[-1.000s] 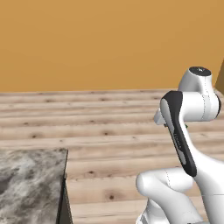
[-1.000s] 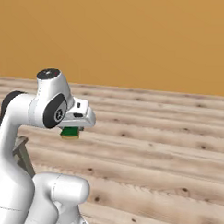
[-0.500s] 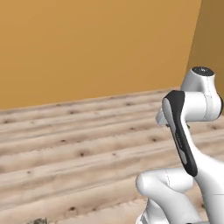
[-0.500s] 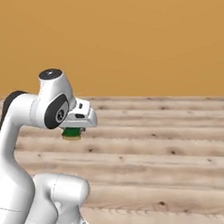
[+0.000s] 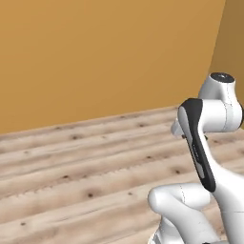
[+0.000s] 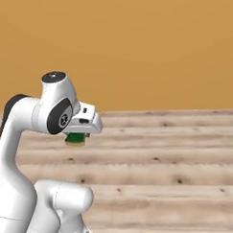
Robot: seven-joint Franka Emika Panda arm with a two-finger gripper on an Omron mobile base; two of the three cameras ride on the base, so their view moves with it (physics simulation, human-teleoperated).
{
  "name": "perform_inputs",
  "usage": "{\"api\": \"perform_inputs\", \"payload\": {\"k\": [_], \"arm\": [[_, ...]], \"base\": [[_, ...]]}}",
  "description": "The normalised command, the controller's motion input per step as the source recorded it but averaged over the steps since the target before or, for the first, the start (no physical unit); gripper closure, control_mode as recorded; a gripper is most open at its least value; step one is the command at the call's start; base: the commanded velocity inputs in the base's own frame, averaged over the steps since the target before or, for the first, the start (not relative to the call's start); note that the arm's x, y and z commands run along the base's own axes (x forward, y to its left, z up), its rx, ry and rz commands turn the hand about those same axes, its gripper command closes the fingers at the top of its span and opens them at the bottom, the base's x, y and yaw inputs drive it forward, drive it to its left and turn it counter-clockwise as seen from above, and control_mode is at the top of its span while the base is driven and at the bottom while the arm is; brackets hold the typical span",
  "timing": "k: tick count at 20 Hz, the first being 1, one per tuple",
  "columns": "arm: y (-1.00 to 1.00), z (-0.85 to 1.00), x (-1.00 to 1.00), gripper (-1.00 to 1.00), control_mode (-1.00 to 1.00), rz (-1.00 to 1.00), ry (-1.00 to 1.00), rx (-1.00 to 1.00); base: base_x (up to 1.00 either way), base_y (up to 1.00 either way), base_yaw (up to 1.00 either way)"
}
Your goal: Pick up the bar soap and sponge from the sink, and place them back in the cabinet, and close the cabinet doors.
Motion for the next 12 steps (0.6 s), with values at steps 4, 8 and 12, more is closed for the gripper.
{"api": "perform_inputs", "payload": {"k": [4, 8, 12], "arm": [[0.00, 0.00, 0.00, 1.00, 1.00, 0.00, 0.00, 0.00], [0.00, 0.00, 0.00, 1.00, 1.00, 0.00, 0.00, 0.00], [0.00, 0.00, 0.00, 1.00, 1.00, 0.00, 0.00, 0.00]], "base": [[1.00, -0.10, -0.08], [1.00, -0.10, -0.10], [0.91, -0.32, -0.31]]}}
